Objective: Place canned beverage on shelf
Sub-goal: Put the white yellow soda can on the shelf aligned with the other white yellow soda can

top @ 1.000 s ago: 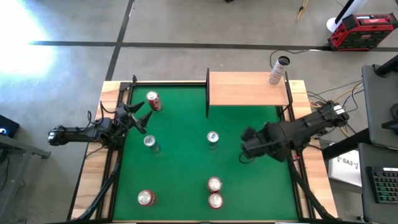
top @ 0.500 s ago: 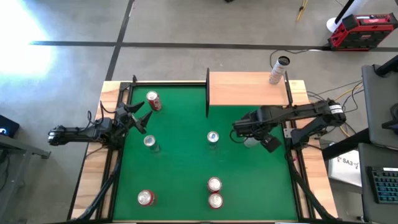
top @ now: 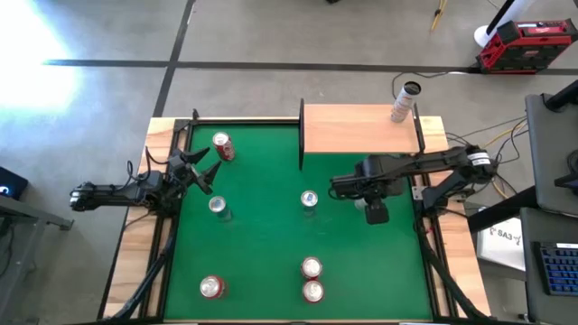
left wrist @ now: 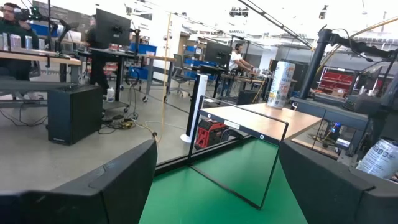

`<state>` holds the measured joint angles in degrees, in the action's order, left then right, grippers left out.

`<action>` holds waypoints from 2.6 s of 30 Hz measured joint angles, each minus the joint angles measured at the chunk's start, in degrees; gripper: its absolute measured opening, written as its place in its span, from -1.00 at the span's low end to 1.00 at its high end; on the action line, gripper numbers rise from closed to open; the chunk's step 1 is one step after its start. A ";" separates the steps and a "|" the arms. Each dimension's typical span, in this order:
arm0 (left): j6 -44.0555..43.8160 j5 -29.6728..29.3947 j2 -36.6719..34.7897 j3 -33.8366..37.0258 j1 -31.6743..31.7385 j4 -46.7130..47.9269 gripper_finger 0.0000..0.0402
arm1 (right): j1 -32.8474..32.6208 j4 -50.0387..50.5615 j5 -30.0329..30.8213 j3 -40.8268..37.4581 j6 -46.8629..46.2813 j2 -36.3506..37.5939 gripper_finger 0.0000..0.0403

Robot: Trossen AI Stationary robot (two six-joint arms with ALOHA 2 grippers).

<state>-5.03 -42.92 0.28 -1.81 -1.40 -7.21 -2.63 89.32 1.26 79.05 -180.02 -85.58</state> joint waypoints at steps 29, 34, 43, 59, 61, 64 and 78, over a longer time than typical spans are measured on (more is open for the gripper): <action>0.00 -0.01 -0.01 0.01 0.00 0.01 0.61 | 4.18 0.10 1.29 -3.65 8.64 -1.11 0.41; 0.01 0.00 -0.01 -0.01 0.01 0.01 0.61 | 4.18 -0.37 1.73 -2.90 14.20 -1.07 0.41; 0.00 0.00 -0.01 0.01 -0.01 0.01 0.61 | 4.18 -0.28 2.04 -2.49 20.62 -1.11 0.73; 0.00 -0.01 0.00 0.01 0.00 0.01 0.61 | 4.18 -1.36 9.32 -2.47 64.09 -0.11 0.99; 0.00 0.00 0.00 0.01 0.01 0.03 0.61 | 4.18 -1.57 9.32 -2.47 71.56 0.11 0.99; 0.00 0.00 -0.01 0.00 0.01 0.03 0.61 | 4.02 -2.01 9.09 -2.47 84.29 0.42 0.99; 0.00 -0.02 -0.01 0.01 0.00 0.03 0.61 | 4.04 -7.59 4.75 -4.48 100.53 5.22 0.99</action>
<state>-5.03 -42.94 0.27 -1.80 -1.40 -7.18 1.41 81.73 6.01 74.57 -79.49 -80.36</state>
